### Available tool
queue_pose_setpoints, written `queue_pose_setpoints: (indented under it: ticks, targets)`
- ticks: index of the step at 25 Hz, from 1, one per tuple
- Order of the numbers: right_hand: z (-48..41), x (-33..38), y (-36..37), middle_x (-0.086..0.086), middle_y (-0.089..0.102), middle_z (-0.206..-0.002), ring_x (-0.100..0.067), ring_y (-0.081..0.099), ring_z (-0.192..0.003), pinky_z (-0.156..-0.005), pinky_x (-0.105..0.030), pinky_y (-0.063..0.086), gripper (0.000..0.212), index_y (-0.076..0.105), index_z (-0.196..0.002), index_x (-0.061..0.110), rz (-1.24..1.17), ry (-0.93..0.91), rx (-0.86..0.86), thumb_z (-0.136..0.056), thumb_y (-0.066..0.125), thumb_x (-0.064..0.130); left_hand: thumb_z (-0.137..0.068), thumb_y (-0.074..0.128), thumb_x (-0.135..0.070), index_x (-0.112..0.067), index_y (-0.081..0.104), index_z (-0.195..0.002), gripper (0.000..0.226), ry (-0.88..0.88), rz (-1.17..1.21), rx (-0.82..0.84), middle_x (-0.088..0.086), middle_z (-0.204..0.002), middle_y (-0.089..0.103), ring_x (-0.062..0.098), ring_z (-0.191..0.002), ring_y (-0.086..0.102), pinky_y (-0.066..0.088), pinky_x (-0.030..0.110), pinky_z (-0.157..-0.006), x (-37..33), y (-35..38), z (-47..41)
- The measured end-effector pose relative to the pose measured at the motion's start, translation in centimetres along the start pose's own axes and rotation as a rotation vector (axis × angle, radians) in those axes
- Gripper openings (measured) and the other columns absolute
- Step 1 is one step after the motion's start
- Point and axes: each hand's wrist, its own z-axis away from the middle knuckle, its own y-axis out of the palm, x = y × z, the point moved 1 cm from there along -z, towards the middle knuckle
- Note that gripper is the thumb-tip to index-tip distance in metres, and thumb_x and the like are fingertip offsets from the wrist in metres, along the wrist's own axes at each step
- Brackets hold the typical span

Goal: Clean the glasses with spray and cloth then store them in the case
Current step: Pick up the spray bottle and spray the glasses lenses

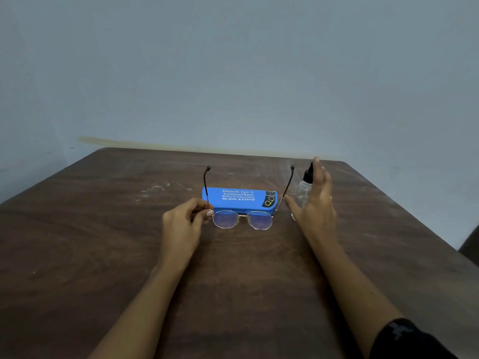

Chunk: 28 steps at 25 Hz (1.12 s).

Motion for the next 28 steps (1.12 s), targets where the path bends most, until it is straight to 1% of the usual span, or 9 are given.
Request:
queue_pose_setpoints:
  ticks: [4, 8, 13, 17, 19, 21, 24, 26, 28]
  targets:
    - [-0.1, -0.3, 0.4, -0.007, 0.043, -0.134, -0.032, 0.059, -0.093, -0.075, -0.051, 0.052, 0.089, 0.009, -0.144, 0.034, -0.082, 0.042, 0.033, -0.079, 0.065, 0.009, -0.077, 0.063, 0.003, -0.004, 0.068, -0.080, 0.010, 0.002, 0.003, -0.003, -0.003, -0.071, 0.066, -0.007, -0.063, 0.063, 0.052, 0.008, -0.064, 0.0, 0.0, 0.0]
    - [0.1, -0.1, 0.2, 0.000, 0.041, -0.116, -0.023, 0.053, -0.087, -0.071, -0.040, 0.052, 0.089, 0.013, -0.144, 0.029, -0.212, 0.026, -0.066, -0.075, 0.062, 0.000, -0.077, 0.063, 0.004, -0.004, 0.068, -0.079, 0.010, 0.007, 0.015, -0.007, -0.004, -0.069, 0.066, -0.006, -0.061, 0.064, 0.053, 0.012, -0.065, 0.1, 0.0, -0.1]
    - [1.6, 0.6, -1.4, -0.007, 0.056, -0.106, -0.020, 0.055, -0.067, -0.071, -0.032, 0.053, 0.090, 0.015, -0.142, 0.035, -0.288, 0.111, -0.155, -0.065, 0.058, 0.017, -0.077, 0.062, 0.005, -0.002, 0.068, -0.080, 0.010, 0.006, 0.054, -0.021, -0.003, -0.070, 0.066, -0.009, -0.060, 0.062, 0.053, 0.009, -0.066, -0.2, -0.1, -0.1]
    - [3.4, 1.9, -2.5, -0.009, 0.061, -0.081, -0.026, 0.054, -0.054, -0.061, -0.044, 0.056, 0.076, 0.024, -0.138, 0.042, -0.333, 0.098, -0.166, -0.072, 0.057, 0.021, -0.078, 0.062, 0.004, -0.004, 0.068, -0.079, 0.010, 0.014, 0.057, -0.050, -0.006, -0.069, 0.065, -0.009, -0.060, 0.062, 0.056, 0.021, -0.069, -0.2, -0.3, 0.0]
    - [4.6, 3.2, -3.0, 0.000, 0.062, -0.084, -0.017, 0.056, -0.055, -0.061, -0.031, 0.054, 0.067, 0.031, -0.135, 0.039, -0.373, 0.034, -0.212, -0.075, 0.058, 0.026, -0.077, 0.062, 0.003, -0.005, 0.069, -0.079, 0.010, 0.016, 0.050, -0.064, -0.008, -0.068, 0.064, -0.007, -0.061, 0.062, 0.055, 0.028, -0.070, -0.1, -0.3, -0.1]
    - [5.9, 4.7, -3.2, 0.000, 0.063, -0.084, -0.018, 0.064, -0.065, -0.065, -0.030, 0.055, 0.065, 0.032, -0.133, 0.041, -0.492, -0.006, -0.236, -0.076, 0.059, 0.023, -0.077, 0.063, 0.002, -0.006, 0.069, -0.078, 0.010, 0.024, 0.039, -0.073, -0.009, -0.068, 0.064, -0.004, -0.063, 0.064, 0.055, 0.030, -0.070, 0.0, -0.3, -0.2]
    - [6.9, 6.6, -2.8, 0.008, 0.067, -0.093, -0.013, 0.067, -0.070, -0.065, -0.024, 0.055, 0.073, 0.032, -0.132, 0.043, -0.577, -0.040, -0.132, -0.073, 0.061, 0.011, -0.077, 0.063, 0.001, -0.007, 0.069, -0.079, 0.010, 0.051, 0.018, -0.087, -0.003, -0.070, 0.067, -0.004, -0.066, 0.064, 0.055, 0.027, -0.071, 0.2, -0.4, -0.2]
    - [6.8, 7.6, -2.0, 0.012, 0.067, -0.079, -0.008, 0.060, -0.058, -0.059, -0.009, 0.046, 0.082, 0.027, -0.136, 0.044, -0.471, -0.071, 0.041, -0.070, 0.061, 0.009, -0.077, 0.063, 0.001, -0.007, 0.069, -0.079, 0.010, 0.089, -0.004, -0.097, 0.002, -0.074, 0.069, -0.002, -0.069, 0.063, 0.054, 0.024, -0.070, 0.2, -0.4, -0.2]
    - [6.4, 8.6, -1.0, 0.004, 0.060, -0.064, -0.010, 0.051, -0.052, -0.056, -0.012, 0.042, 0.087, 0.022, -0.138, 0.047, -0.339, -0.104, 0.249, -0.070, 0.060, 0.007, -0.077, 0.063, 0.000, -0.006, 0.068, -0.078, 0.008, 0.146, -0.039, -0.115, 0.002, -0.075, 0.069, 0.006, -0.073, 0.063, 0.052, 0.022, -0.069, 0.2, -0.5, -0.2]
